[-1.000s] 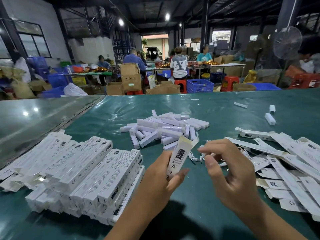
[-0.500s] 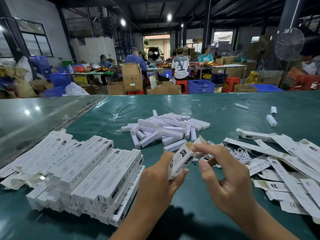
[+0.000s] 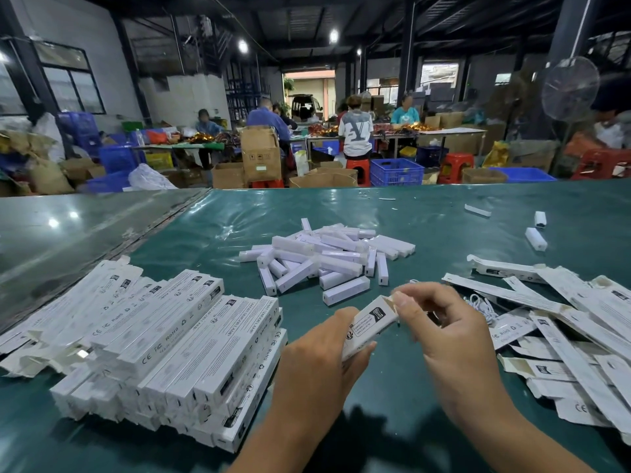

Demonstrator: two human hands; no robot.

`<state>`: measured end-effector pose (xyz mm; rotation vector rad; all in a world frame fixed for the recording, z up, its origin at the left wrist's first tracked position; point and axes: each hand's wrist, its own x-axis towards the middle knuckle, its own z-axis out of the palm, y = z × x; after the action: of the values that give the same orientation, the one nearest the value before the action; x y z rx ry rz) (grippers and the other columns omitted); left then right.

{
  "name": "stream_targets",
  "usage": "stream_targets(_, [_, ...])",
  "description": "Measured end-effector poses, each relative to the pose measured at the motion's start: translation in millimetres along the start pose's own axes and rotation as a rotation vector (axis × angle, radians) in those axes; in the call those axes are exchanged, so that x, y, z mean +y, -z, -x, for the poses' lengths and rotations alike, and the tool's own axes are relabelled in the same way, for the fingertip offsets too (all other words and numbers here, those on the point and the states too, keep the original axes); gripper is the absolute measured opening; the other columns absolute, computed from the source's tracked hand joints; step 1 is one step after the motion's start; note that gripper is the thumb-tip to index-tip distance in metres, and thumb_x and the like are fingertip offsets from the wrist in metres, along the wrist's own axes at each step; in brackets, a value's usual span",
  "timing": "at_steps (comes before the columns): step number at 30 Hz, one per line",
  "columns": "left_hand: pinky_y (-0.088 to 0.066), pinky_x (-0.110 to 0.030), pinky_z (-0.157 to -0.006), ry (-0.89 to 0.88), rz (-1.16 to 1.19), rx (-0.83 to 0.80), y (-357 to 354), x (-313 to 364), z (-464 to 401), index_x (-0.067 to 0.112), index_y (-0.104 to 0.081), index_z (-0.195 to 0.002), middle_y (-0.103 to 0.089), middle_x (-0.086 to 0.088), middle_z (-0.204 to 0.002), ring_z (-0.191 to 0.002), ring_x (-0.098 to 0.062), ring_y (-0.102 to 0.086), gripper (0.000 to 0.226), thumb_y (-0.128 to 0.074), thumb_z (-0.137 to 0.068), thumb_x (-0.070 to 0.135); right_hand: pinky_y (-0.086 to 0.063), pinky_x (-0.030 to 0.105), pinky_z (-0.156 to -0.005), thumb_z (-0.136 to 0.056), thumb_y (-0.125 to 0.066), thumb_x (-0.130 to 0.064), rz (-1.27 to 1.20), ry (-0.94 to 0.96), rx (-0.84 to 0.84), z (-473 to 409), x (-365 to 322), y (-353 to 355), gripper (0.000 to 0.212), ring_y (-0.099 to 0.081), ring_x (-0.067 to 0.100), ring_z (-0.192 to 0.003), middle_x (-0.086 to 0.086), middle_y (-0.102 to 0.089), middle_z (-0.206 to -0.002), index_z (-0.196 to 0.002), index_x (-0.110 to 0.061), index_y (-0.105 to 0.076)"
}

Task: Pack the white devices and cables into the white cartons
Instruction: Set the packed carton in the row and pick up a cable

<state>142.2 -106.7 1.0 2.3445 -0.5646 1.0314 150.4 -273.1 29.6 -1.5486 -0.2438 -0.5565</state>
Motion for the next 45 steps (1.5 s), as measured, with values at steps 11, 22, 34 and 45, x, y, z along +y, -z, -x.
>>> stream_targets(11, [-0.046, -0.029, -0.053, 0.042, -0.047, -0.073, 2.6, -2.3, -0.4, 0.024, -0.061, -0.113, -0.065, 0.01, -0.08, -0.067, -0.014, -0.059, 0.033, -0.05, -0.097, 0.051, -0.038, 0.038, -0.117, -0.095, -0.052, -0.053, -0.043, -0.184, -0.382, 1.4, 5.7, -4.0, 0.03, -0.056, 0.001, -0.13, -0.019, -0.066, -0.132, -0.121, -0.044, -0.063])
stream_targets(22, [-0.052, -0.039, -0.054, 0.019, -0.059, -0.124, 8.6, 0.1, -1.5, 0.019, -0.065, -0.114, -0.066, 0.007, -0.081, -0.069, -0.019, -0.062, 0.033, -0.052, -0.099, 0.046, -0.052, 0.016, -0.093, -0.093, -0.05, -0.04, -0.064, -0.154, -0.374, -1.7, 9.5, -2.8, 0.029, -0.066, 0.002, -0.117, -0.014, -0.071, -0.125, -0.116, -0.036, -0.067])
stream_targets(34, [-0.052, -0.037, -0.054, -0.009, -0.087, -0.141, 10.6, 0.0, -3.2, 0.021, -0.064, -0.117, -0.066, 0.009, -0.085, -0.072, -0.017, -0.064, 0.029, -0.057, -0.099, 0.043, -0.053, 0.019, -0.095, -0.092, -0.051, -0.062, 0.003, -0.157, -0.389, -4.5, 5.5, 1.2, 0.032, -0.066, -0.002, -0.112, -0.018, -0.074, -0.115, -0.104, -0.047, -0.076])
stream_targets(45, [-0.044, -0.027, -0.037, -0.142, -0.272, -0.318, -4.1, 20.2, 3.1, 0.016, -0.07, -0.102, -0.065, 0.008, -0.069, -0.055, -0.014, -0.064, 0.046, -0.088, -0.061, 0.024, -0.029, 0.009, -0.11, -0.098, -0.035, -0.065, 0.305, -0.026, -0.454, 0.0, 7.5, -3.4, 0.057, -0.038, -0.016, -0.136, -0.031, -0.049, -0.145, -0.15, -0.042, -0.04])
